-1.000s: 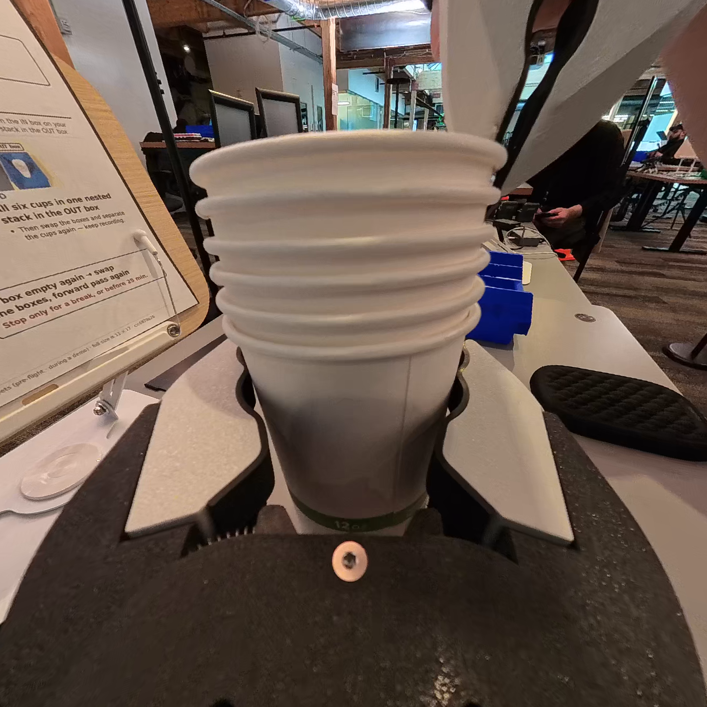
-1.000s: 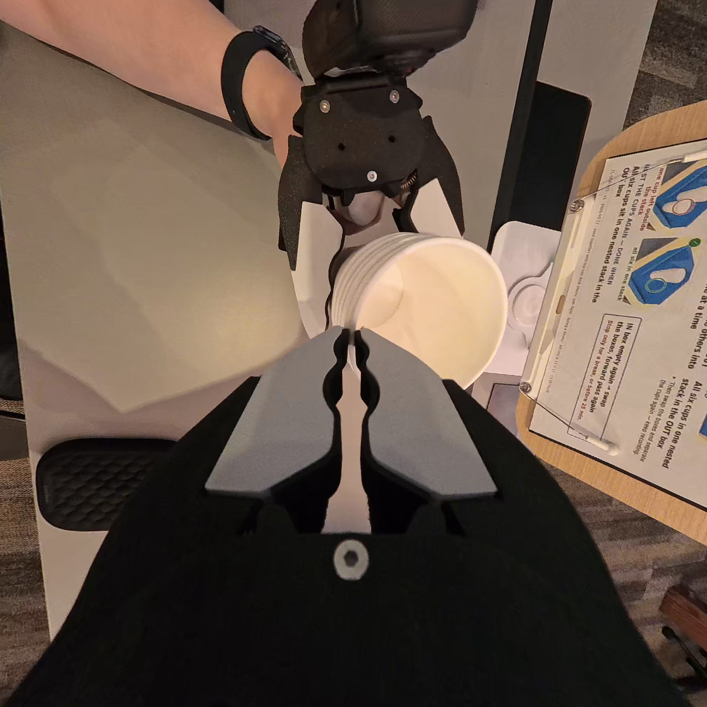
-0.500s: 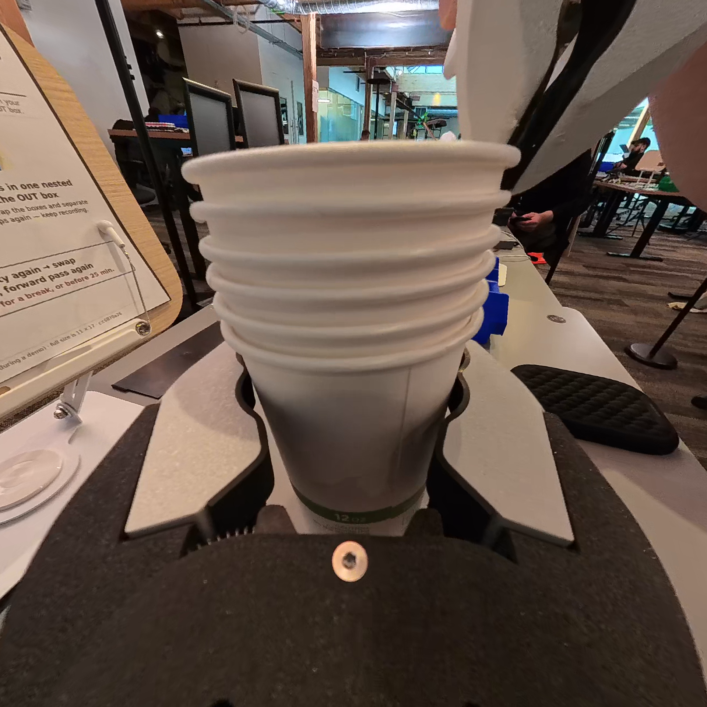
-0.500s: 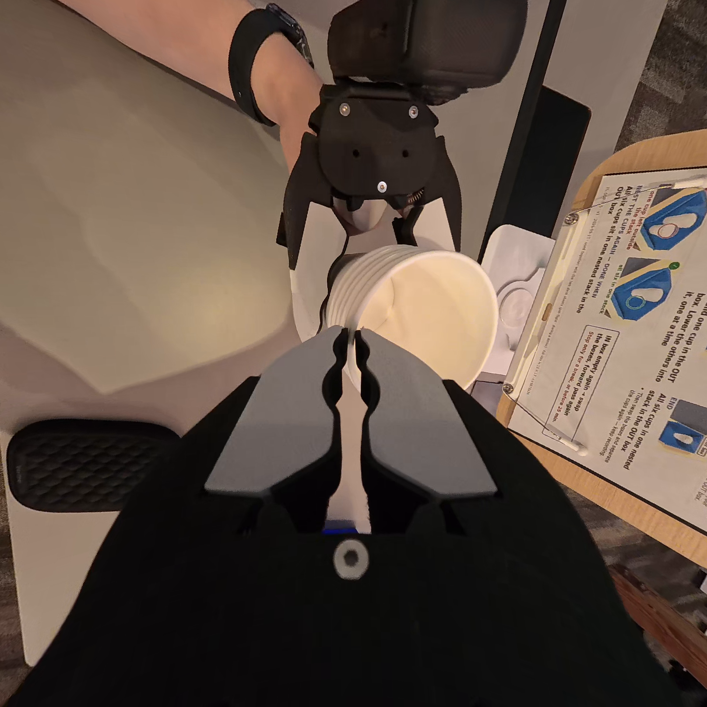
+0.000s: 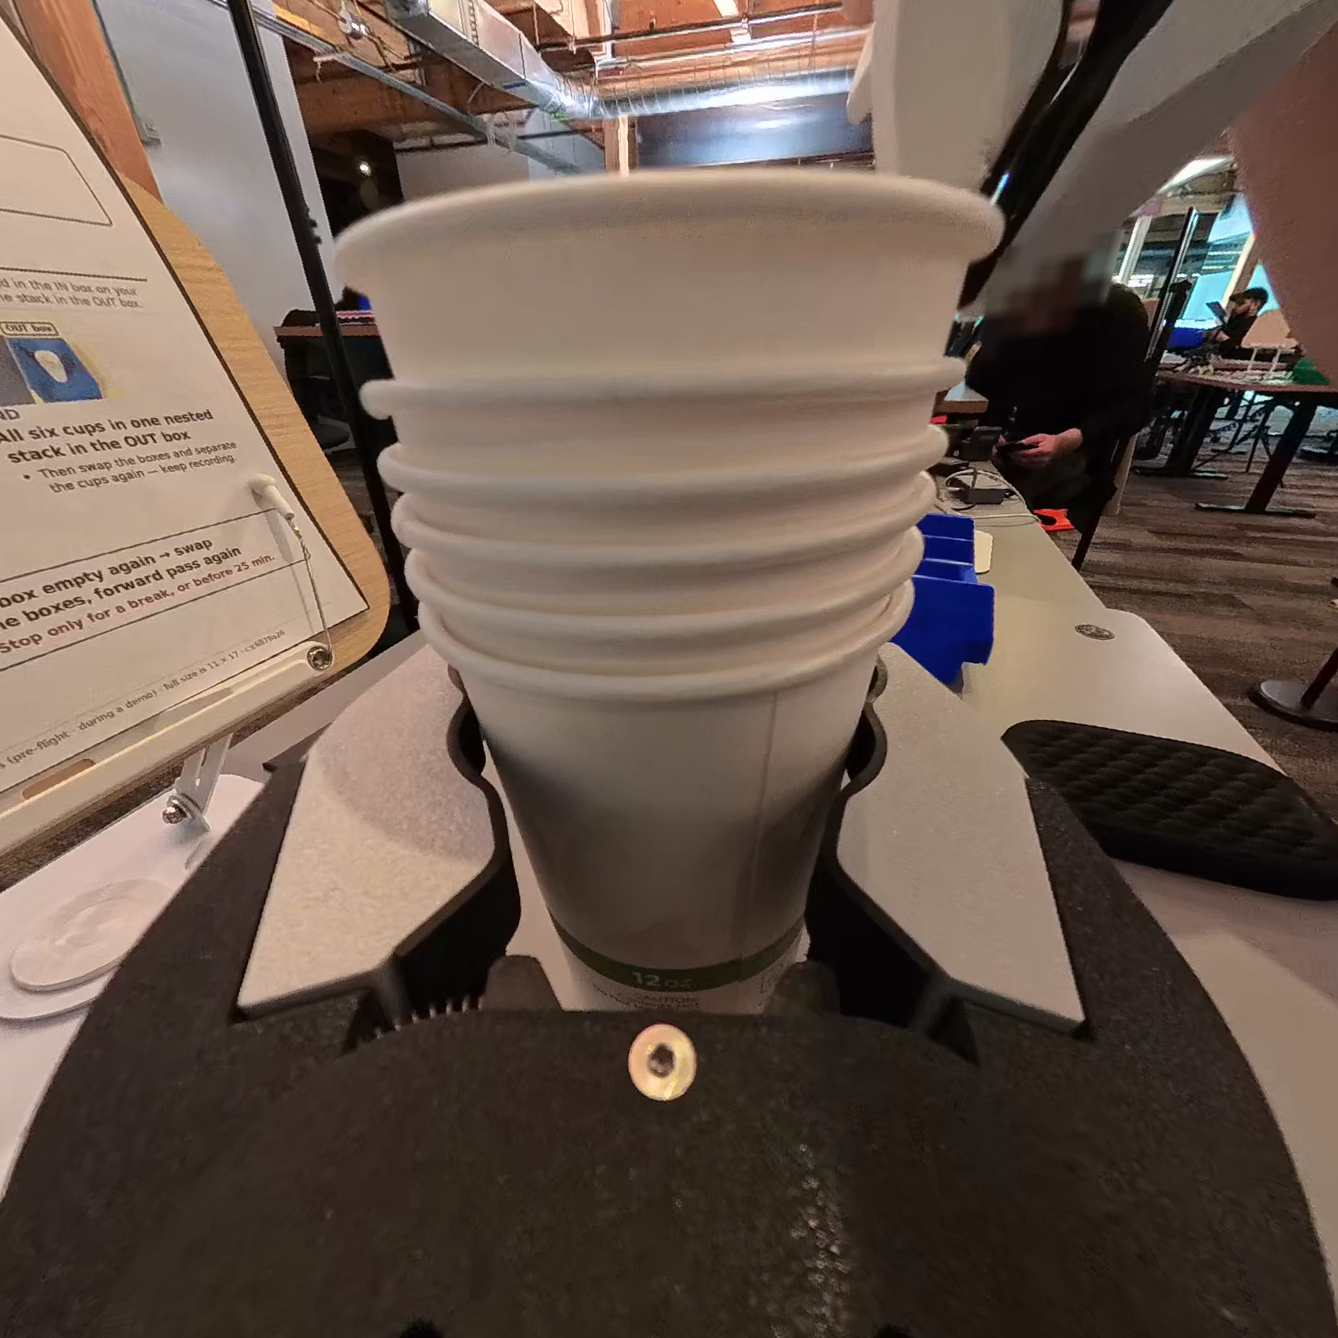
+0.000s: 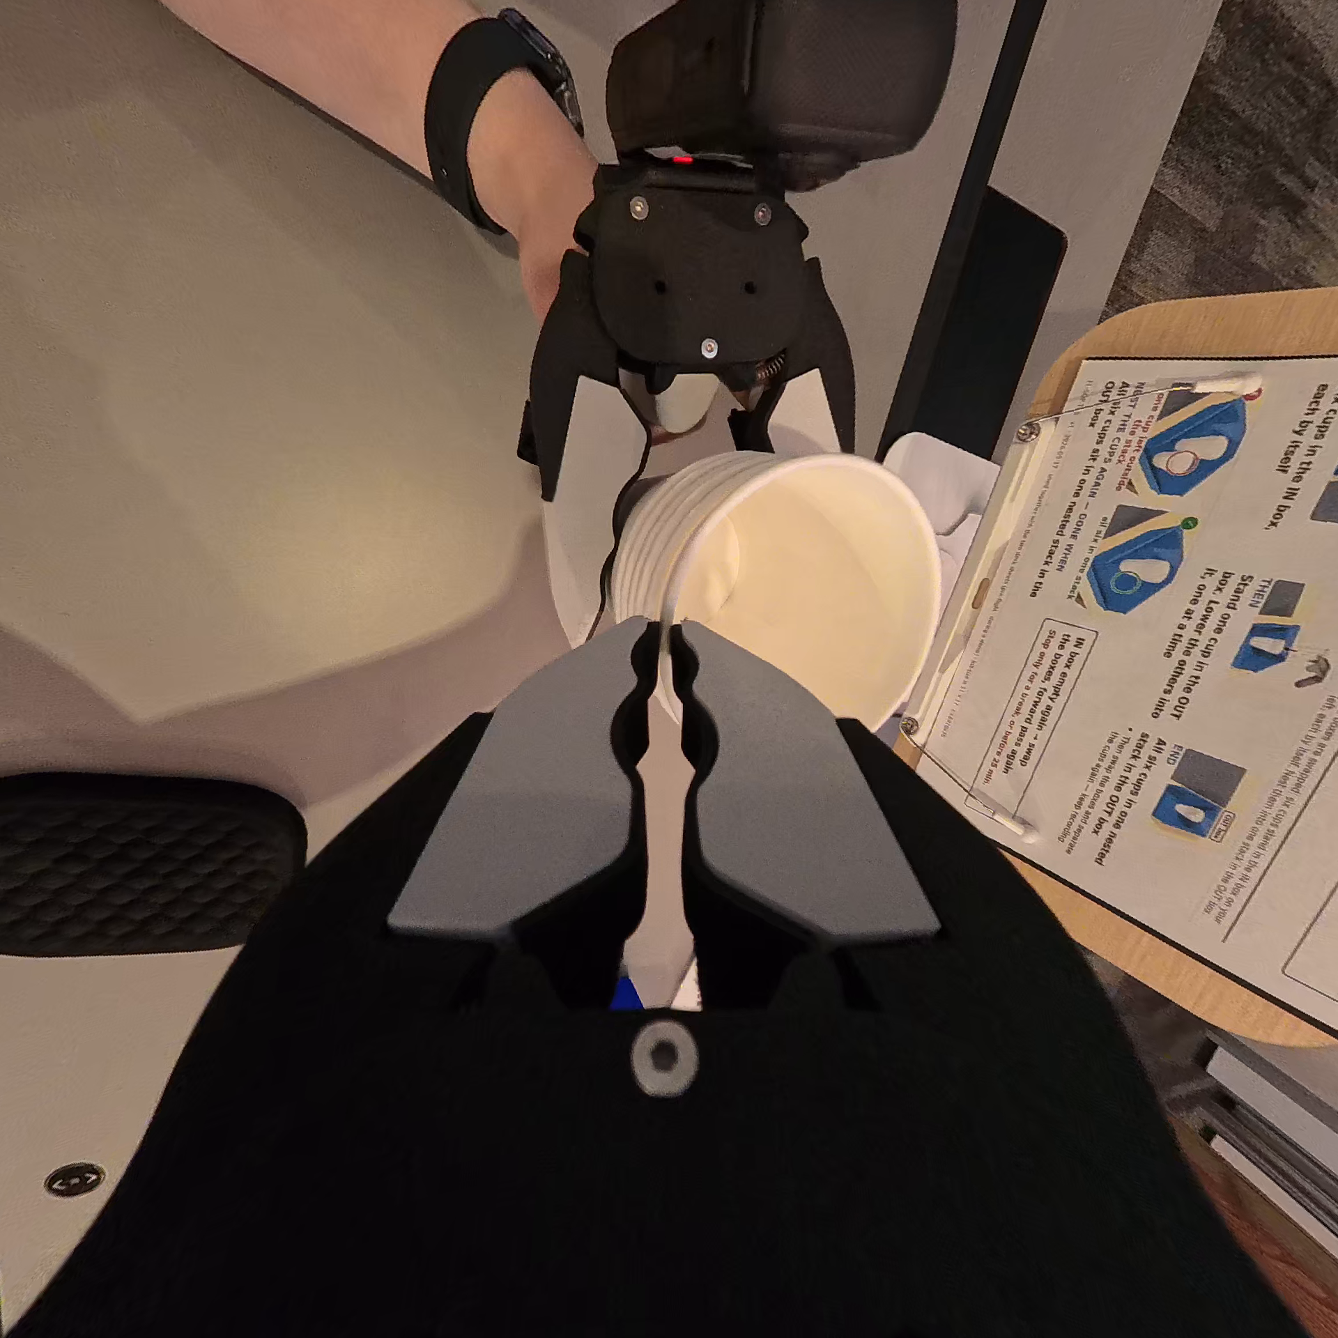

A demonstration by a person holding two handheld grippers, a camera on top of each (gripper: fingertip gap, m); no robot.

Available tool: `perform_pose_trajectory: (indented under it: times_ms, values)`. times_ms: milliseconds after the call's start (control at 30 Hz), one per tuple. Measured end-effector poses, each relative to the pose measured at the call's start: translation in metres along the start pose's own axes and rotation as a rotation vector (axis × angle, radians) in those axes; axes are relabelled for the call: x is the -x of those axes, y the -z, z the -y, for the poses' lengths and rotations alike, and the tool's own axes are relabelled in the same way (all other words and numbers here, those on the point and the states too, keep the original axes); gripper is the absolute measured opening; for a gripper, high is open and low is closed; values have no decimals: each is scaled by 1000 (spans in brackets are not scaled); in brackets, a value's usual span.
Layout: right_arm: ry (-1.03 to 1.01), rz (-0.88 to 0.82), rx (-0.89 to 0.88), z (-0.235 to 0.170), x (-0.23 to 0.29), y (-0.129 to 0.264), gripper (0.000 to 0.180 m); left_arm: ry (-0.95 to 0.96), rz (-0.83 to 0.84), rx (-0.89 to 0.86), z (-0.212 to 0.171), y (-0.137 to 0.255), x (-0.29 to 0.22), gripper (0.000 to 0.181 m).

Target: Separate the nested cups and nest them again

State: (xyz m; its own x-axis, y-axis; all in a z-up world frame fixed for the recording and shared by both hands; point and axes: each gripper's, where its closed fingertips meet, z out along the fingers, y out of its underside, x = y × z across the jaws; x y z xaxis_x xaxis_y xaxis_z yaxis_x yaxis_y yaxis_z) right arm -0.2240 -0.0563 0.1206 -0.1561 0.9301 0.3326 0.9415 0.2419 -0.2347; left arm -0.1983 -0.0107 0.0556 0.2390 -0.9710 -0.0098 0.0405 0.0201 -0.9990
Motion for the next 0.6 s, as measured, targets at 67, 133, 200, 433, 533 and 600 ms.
perform_pose_trajectory:
  times_ms: [67,133,200,433,533,600]
  values:
    - [2,-8,4,-1,-1,2,3,1,2,8,-2,-1,0,100]
    - [2,-19,3,0,-2,5,3,1,7,17,-4,-1,1,100]
    - [3,-32,-4,1,-4,11,3,1,7,24,-5,-2,1,100]
    - [6,-79,-32,8,-14,37,3,15,10,35,-9,-2,4,100]
    - [0,-101,-41,11,-20,48,3,17,7,42,-10,-3,4,100]
    - [-4,-116,-47,12,-23,56,3,20,4,45,-11,-3,4,100]
